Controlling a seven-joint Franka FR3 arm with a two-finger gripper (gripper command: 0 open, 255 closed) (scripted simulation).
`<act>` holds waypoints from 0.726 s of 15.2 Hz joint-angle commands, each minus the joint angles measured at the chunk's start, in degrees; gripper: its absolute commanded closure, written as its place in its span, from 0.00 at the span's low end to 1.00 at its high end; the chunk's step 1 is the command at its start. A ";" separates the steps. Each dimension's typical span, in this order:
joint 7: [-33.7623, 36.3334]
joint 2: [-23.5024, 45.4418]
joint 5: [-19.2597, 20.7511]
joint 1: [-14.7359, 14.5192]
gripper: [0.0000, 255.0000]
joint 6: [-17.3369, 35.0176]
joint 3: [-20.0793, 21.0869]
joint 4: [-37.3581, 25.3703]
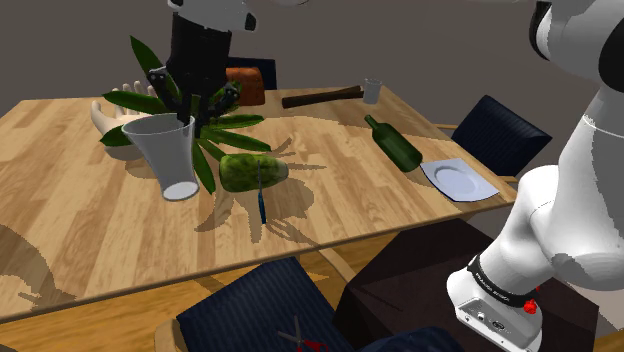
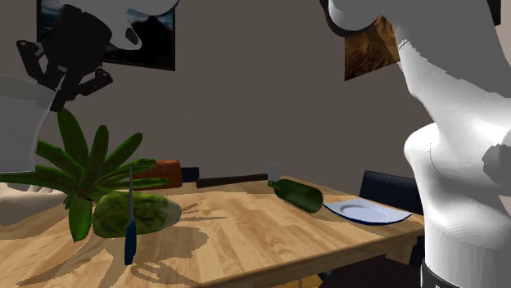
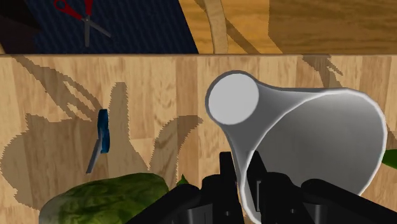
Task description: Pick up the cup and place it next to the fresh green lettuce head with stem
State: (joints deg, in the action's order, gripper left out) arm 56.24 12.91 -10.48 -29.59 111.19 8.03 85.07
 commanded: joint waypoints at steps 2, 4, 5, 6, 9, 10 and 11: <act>0.81 0.82 0.33 -0.66 1.00 1.57 0.29 0.53; 0.51 0.74 0.20 -0.65 1.00 3.11 0.30 2.17; 0.36 0.72 0.13 -0.65 1.00 3.87 0.31 2.95; 0.22 0.72 0.07 -0.65 1.00 4.62 0.32 3.72; -0.22 0.80 -0.11 -0.65 1.00 6.85 0.34 5.91; -0.36 0.85 -0.18 -0.65 1.00 7.58 0.35 6.60; -0.51 0.92 -0.24 -0.65 1.00 8.31 0.36 7.28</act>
State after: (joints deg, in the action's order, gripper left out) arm 55.79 13.68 -10.70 -30.19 118.84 8.37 91.88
